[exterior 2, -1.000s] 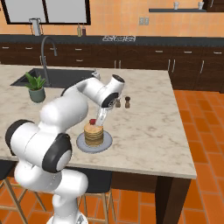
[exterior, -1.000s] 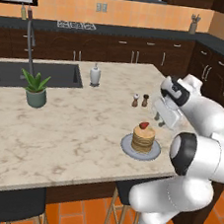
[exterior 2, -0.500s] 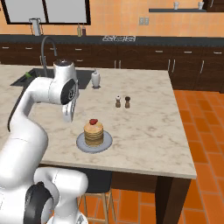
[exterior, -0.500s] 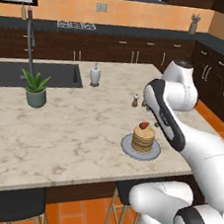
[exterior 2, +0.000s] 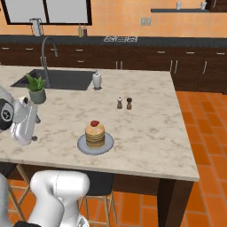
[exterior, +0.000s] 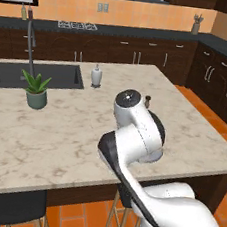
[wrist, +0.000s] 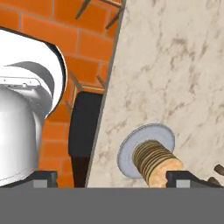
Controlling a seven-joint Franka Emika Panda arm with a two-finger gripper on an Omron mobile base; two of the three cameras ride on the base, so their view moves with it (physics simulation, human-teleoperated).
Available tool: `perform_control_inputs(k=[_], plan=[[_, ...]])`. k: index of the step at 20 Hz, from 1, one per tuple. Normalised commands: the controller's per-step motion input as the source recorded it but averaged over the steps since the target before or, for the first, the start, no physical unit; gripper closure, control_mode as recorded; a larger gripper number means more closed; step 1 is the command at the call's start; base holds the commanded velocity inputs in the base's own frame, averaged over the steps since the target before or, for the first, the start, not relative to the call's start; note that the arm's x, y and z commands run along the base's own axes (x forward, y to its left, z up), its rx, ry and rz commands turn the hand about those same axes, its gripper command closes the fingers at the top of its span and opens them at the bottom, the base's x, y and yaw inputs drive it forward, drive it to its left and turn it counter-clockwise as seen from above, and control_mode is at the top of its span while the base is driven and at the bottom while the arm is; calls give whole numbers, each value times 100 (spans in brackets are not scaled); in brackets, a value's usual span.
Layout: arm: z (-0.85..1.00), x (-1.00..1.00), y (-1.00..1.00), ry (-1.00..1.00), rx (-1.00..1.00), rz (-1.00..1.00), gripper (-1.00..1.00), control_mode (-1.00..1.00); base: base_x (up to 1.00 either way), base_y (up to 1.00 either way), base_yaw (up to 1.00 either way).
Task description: Take the strawberry from the fridge and place it on top of the pancake, located on the dining counter.
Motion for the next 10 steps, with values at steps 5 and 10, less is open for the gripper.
perform_control_inputs(k=[5, 10], plan=[[-3, -45, 75, 0, -21, -1, -100, -100, 0, 0, 0], [0, -1, 59, 1, -14, 0, -100, -100, 0, 0, 0]])
